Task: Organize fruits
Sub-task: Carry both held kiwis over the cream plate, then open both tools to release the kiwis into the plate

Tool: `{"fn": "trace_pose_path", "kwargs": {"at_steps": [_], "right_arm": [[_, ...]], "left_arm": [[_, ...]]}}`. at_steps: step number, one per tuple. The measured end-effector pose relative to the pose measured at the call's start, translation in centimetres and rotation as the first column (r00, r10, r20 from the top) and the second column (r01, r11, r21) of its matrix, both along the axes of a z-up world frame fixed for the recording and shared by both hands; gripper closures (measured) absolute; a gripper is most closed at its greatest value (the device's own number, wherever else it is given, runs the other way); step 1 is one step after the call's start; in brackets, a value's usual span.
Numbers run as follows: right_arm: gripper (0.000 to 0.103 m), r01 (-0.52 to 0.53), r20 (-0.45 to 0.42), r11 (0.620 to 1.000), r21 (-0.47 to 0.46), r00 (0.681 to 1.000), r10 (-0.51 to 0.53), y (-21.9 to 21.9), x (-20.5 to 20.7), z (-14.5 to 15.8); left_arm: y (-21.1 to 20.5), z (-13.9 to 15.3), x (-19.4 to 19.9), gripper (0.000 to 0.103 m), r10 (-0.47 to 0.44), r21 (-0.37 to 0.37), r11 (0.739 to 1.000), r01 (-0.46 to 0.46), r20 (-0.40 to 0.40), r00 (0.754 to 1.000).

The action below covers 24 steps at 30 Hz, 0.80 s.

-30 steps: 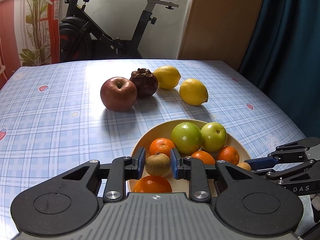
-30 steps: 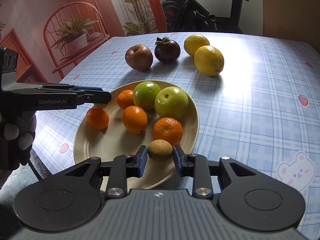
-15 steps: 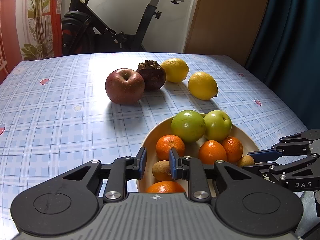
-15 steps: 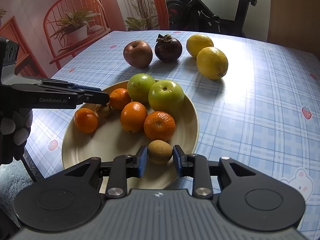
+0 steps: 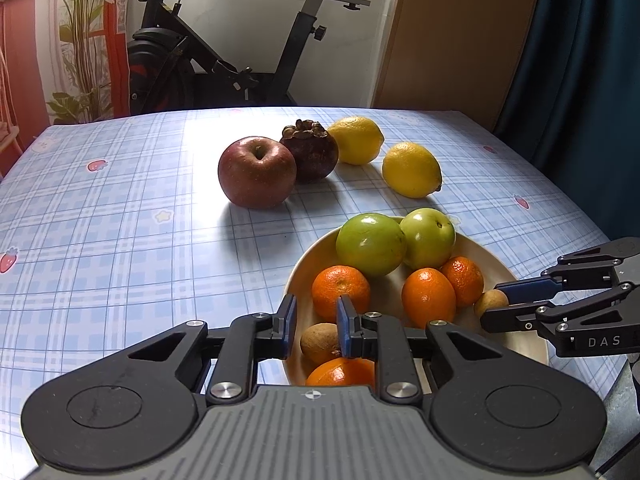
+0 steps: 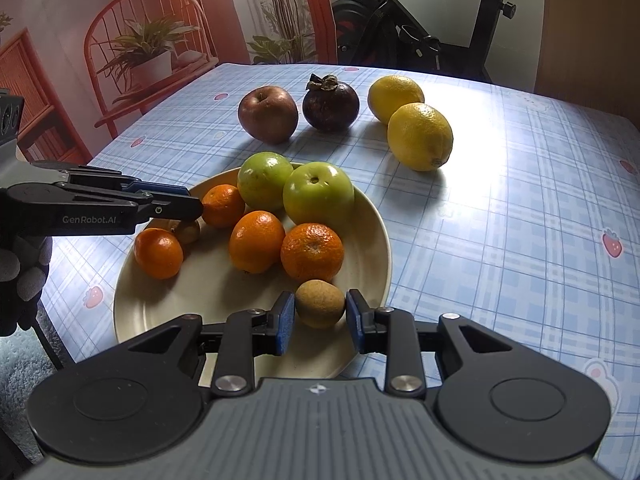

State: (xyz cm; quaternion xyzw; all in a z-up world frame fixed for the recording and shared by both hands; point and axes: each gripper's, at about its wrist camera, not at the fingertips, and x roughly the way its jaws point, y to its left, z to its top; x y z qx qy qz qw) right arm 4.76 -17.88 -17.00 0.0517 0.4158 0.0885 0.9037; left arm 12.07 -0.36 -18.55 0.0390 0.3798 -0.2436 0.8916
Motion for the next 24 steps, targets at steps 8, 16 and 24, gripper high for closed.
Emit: {"fn": "trace_pose_path", "kwargs": {"at_steps": [8, 16, 24], "right_arm": [[0.072, -0.003, 0.017, 1.0, -0.02, 1.0, 0.003, -0.3, 1.0, -0.1], [0.071, -0.001, 0.021, 1.0, -0.003, 1.0, 0.001, -0.6, 0.9, 0.1], [0.07, 0.023, 0.043, 0.999, 0.046, 0.999, -0.025, -1.6, 0.4, 0.9]], "left_arm": [[-0.2, 0.1, 0.0, 0.079, 0.001, 0.031, 1.0, -0.002, 0.02, 1.0], [0.3, 0.5, 0.0, 0.076, 0.019, -0.02, 1.0, -0.019, 0.004, 1.0], [0.4, 2.6, -0.1, 0.065, 0.038, -0.051, 0.998, -0.035, 0.056, 0.998]]}}
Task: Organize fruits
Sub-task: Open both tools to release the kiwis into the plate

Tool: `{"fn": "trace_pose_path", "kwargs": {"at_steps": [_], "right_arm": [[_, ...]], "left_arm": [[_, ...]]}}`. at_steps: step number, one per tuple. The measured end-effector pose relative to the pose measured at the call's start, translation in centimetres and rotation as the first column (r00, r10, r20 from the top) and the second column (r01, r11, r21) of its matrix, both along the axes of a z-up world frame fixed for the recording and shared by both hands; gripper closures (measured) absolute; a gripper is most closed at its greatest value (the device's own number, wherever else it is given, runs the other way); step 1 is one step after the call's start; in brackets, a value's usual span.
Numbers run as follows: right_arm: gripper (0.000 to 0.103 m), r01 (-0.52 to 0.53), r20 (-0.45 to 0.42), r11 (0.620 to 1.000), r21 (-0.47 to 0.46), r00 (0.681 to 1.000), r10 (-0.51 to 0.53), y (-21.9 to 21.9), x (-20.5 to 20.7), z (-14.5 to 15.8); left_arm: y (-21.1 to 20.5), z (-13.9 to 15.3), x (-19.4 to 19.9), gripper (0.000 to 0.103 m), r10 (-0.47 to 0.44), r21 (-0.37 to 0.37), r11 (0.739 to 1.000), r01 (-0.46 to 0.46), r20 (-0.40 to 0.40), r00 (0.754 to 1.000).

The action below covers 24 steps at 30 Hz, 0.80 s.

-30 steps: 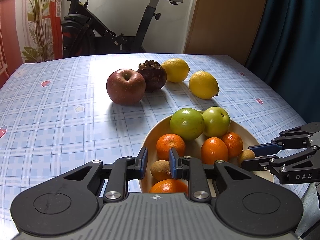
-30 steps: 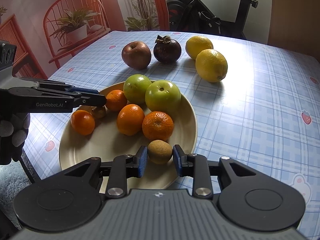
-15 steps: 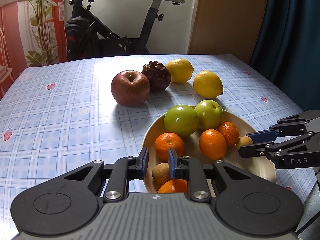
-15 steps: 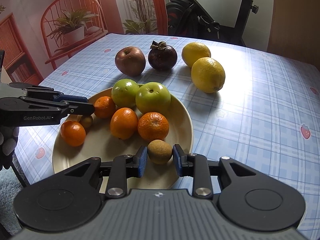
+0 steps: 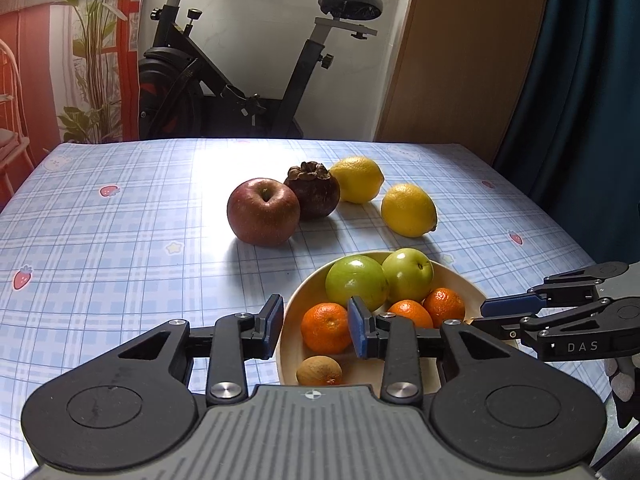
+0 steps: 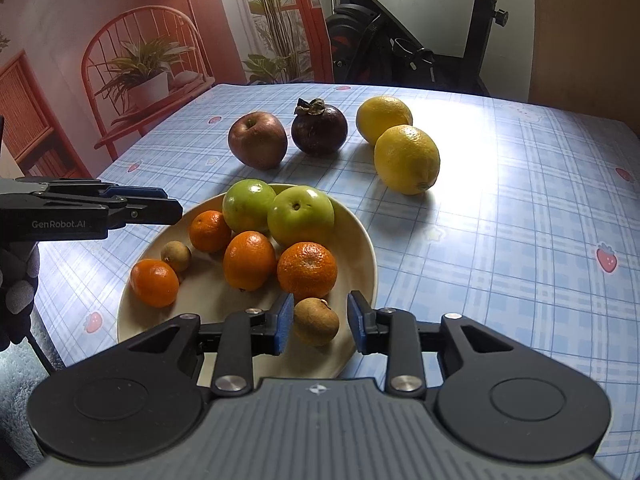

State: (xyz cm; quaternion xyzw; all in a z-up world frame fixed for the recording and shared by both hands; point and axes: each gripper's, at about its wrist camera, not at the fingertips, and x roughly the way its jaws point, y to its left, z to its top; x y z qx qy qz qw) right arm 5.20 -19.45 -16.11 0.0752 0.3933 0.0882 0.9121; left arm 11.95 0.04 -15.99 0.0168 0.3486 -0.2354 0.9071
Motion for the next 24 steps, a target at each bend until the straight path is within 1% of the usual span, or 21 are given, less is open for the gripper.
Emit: {"fn": "trace_pose_path", "kwargs": {"at_steps": [4, 9, 13, 16, 19, 20, 24], "right_arm": [[0.07, 0.011, 0.02, 1.0, 0.015, 1.0, -0.011, -0.4, -0.1, 0.5], [0.069, 0.017, 0.05, 1.0, 0.024, 0.999, -0.018, -1.1, 0.2, 1.3], [0.069, 0.037, 0.073, 0.999, 0.019, 0.997, -0.038, -2.0, 0.6, 1.8], [0.069, 0.049, 0.085, 0.999, 0.015, 0.995, -0.05, -2.7, 1.0, 2.1], [0.069, 0.064, 0.101, 0.998, 0.003, 0.993, -0.064, -3.5, 1.5, 2.3], [0.069, 0.07, 0.106, 0.998, 0.002, 0.992, -0.07, -3.8, 1.8, 2.4], [0.069, 0.091, 0.128, 0.996, -0.02, 0.988, -0.088, -4.8, 2.9, 2.6]], "left_arm": [[-0.1, 0.9, 0.0, 0.064, 0.011, -0.011, 1.0, -0.011, 0.022, 1.0], [-0.3, 1.6, 0.6, 0.064, 0.028, -0.004, 1.0, -0.028, 0.033, 0.999], [-0.2, 2.5, 1.3, 0.064, 0.08, -0.012, 0.997, -0.079, 0.065, 0.995], [0.0, 3.4, 2.1, 0.064, 0.103, -0.038, 0.994, -0.1, 0.093, 0.99], [0.0, 4.0, 3.0, 0.059, 0.127, -0.054, 0.991, -0.122, 0.093, 0.988], [-0.1, 4.1, 3.4, 0.058, 0.132, -0.054, 0.99, -0.128, 0.091, 0.987], [-1.1, 4.8, 4.7, 0.055, 0.16, -0.012, 0.987, -0.16, 0.096, 0.982]]}}
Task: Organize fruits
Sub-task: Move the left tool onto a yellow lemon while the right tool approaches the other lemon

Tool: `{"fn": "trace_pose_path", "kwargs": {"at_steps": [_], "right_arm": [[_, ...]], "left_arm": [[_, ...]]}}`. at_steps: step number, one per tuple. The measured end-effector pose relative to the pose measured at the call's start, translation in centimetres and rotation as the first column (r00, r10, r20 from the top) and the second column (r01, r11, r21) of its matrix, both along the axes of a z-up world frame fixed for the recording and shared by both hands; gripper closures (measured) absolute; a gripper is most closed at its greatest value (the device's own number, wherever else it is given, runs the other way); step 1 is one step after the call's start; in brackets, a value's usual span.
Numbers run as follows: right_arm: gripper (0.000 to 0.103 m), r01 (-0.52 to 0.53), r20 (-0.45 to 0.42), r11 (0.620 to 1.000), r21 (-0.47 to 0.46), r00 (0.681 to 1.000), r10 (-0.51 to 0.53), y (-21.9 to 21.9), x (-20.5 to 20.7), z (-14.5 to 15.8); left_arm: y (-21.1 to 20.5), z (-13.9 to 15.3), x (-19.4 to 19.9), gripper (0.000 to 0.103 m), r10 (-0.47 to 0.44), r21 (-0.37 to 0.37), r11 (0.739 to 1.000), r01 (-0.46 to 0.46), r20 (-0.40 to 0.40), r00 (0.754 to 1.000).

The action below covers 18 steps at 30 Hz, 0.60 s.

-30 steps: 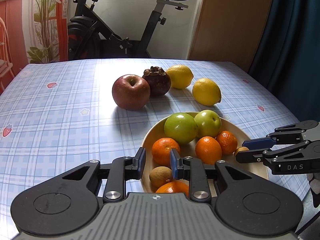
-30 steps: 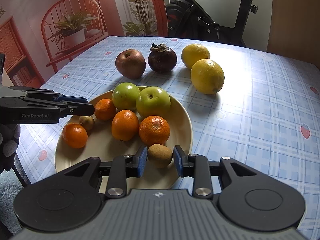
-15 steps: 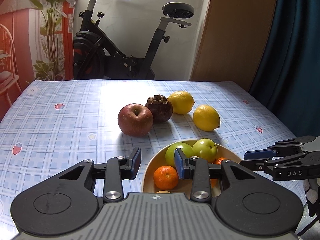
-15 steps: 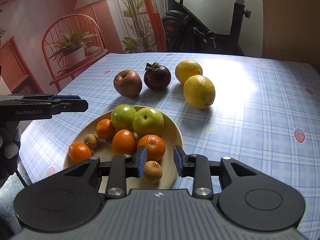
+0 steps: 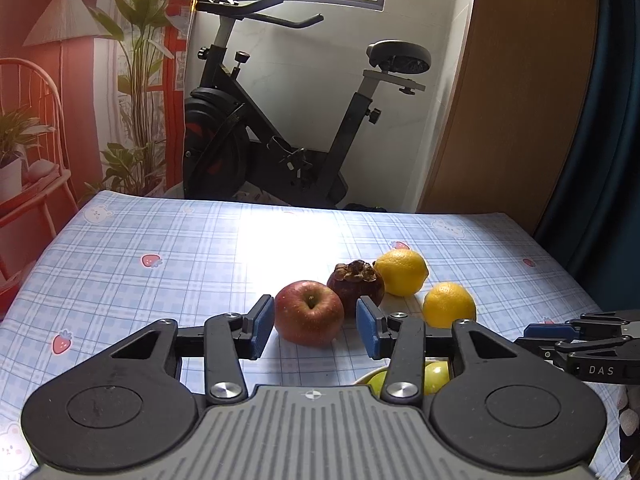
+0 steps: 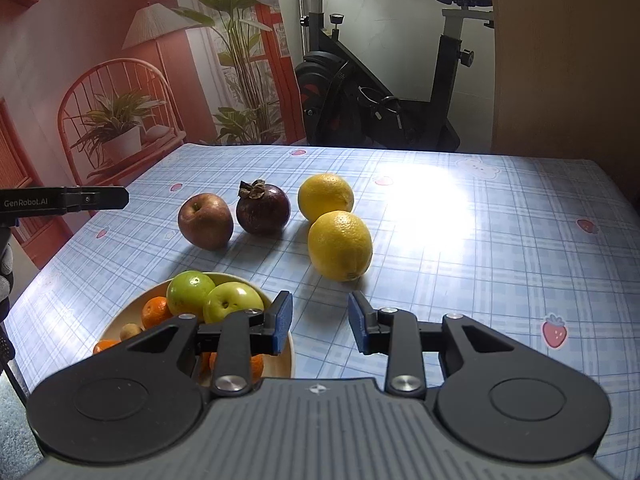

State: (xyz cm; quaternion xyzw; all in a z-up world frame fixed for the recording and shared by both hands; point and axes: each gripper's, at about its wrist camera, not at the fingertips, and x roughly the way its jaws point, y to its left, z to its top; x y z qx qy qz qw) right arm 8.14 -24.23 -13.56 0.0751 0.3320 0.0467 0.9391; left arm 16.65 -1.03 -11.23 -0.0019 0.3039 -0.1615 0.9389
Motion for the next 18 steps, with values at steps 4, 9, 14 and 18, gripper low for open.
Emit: {"fn": "trace_pose_path", "kwargs": {"at_steps": [4, 9, 14, 18], "right_arm": [[0.069, 0.005, 0.009, 0.999, -0.034, 1.0, -0.004, -0.7, 1.4, -0.2], [0.069, -0.008, 0.012, 0.998, -0.057, 1.0, 0.009, -0.9, 2.7, -1.1], [0.06, -0.019, 0.003, 0.999, -0.037, 1.0, 0.019, -1.2, 3.8, -2.0], [0.057, -0.037, -0.008, 0.999, -0.027, 0.999, 0.037, -1.3, 4.5, -2.6]], "left_arm": [[-1.4, 0.6, 1.5, 0.054, -0.016, 0.028, 0.999, 0.016, 0.004, 1.0], [-3.3, 0.6, 4.1, 0.048, -0.071, -0.008, 0.997, 0.07, -0.028, 0.997], [-5.0, -0.4, 6.4, 0.048, -0.128, -0.025, 0.992, 0.127, -0.061, 0.99], [-6.4, -1.8, 7.5, 0.048, -0.19, -0.041, 0.981, 0.187, -0.079, 0.979]]}}
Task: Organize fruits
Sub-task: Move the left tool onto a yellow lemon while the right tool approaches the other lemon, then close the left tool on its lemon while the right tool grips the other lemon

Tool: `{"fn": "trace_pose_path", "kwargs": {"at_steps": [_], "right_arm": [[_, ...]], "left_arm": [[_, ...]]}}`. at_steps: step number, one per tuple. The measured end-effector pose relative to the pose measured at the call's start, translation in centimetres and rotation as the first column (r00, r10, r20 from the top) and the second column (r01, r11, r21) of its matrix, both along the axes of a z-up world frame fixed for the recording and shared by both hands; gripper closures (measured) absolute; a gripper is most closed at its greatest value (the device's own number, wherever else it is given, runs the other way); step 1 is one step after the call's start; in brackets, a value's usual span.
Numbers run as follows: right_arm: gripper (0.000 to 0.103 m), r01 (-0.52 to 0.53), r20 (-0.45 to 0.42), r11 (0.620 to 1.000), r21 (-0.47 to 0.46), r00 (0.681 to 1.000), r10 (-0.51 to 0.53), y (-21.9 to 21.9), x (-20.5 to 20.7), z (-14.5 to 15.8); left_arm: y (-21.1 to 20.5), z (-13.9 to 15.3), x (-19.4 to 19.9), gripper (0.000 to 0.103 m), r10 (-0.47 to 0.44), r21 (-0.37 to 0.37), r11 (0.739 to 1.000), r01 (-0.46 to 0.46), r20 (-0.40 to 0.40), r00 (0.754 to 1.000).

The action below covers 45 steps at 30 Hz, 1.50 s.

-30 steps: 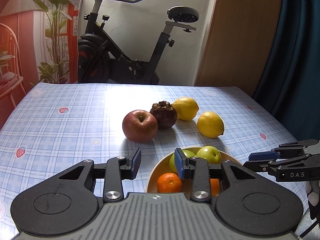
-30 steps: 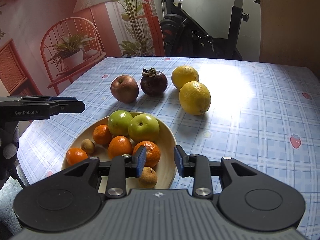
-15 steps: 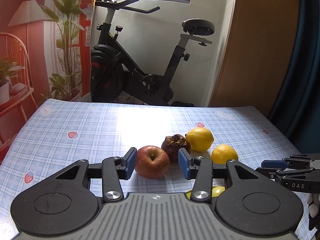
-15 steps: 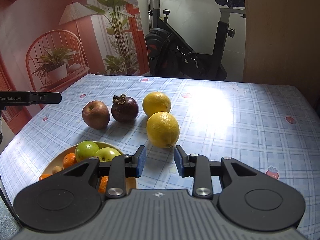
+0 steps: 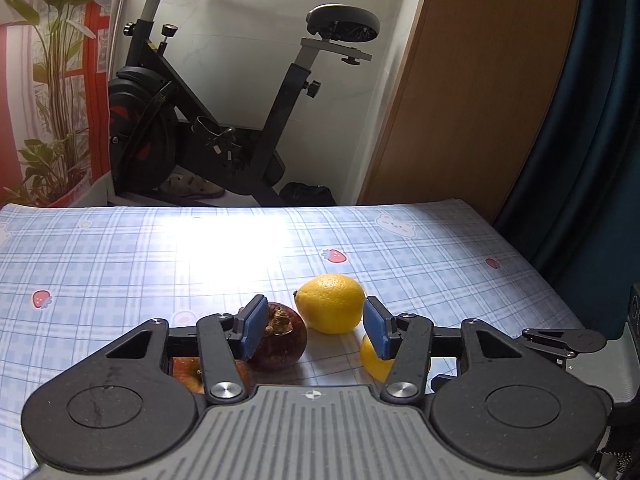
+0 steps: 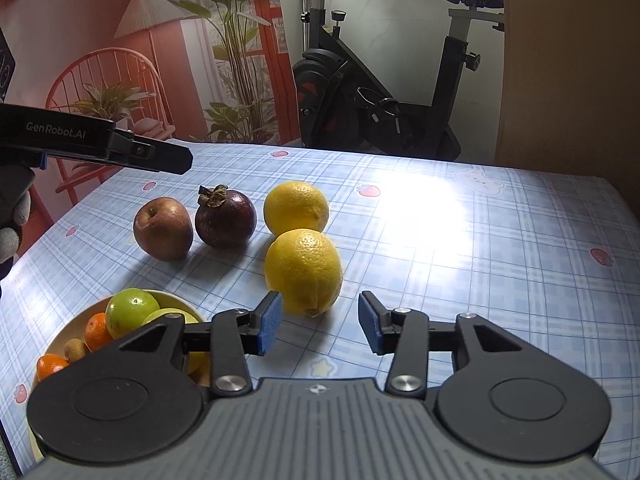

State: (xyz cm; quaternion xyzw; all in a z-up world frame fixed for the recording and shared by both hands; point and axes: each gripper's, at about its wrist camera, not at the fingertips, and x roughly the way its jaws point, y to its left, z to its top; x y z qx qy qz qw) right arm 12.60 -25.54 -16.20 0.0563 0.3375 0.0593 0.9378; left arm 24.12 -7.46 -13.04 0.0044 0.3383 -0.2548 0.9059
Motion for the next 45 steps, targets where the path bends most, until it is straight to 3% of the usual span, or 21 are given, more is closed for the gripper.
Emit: {"fn": "trace_pose_path", "kwargs": {"at_steps": [7, 16, 32, 35, 38, 45], "right_arm": [[0.057, -0.033, -0.025, 0.999, -0.004, 0.999, 0.032, 0.1, 0.9, -1.2], [0.057, -0.056, -0.023, 0.998, 0.0, 0.998, 0.056, 0.5, 1.8, -2.0], [0.057, -0.068, -0.031, 0.997, 0.024, 0.997, 0.069, 0.2, 2.5, -2.8], [0.056, -0.067, -0.029, 0.997, 0.028, 0.997, 0.068, 0.2, 2.6, -2.8], [0.056, -0.067, -0.027, 0.997, 0.031, 0.997, 0.068, 0.1, 2.6, -2.9], [0.056, -0.072, -0.024, 0.997, 0.036, 0.997, 0.073, -0.1, 2.4, -2.8]], "left_arm": [[-2.8, -2.0, 1.4, 0.048, -0.087, 0.052, 0.995, 0.091, -0.073, 0.994], [-3.9, -3.7, 3.4, 0.048, -0.107, -0.057, 0.994, 0.098, -0.192, 0.976], [-5.6, -6.0, 5.4, 0.049, -0.144, -0.143, 0.985, 0.101, -0.33, 0.933], [-5.4, -6.1, 5.4, 0.049, -0.154, -0.15, 0.983, 0.11, -0.329, 0.932], [-5.3, -6.2, 5.3, 0.057, -0.169, -0.165, 0.979, 0.121, -0.319, 0.932], [-5.4, -6.1, 4.8, 0.057, -0.169, -0.159, 0.979, 0.125, -0.304, 0.937]]}}
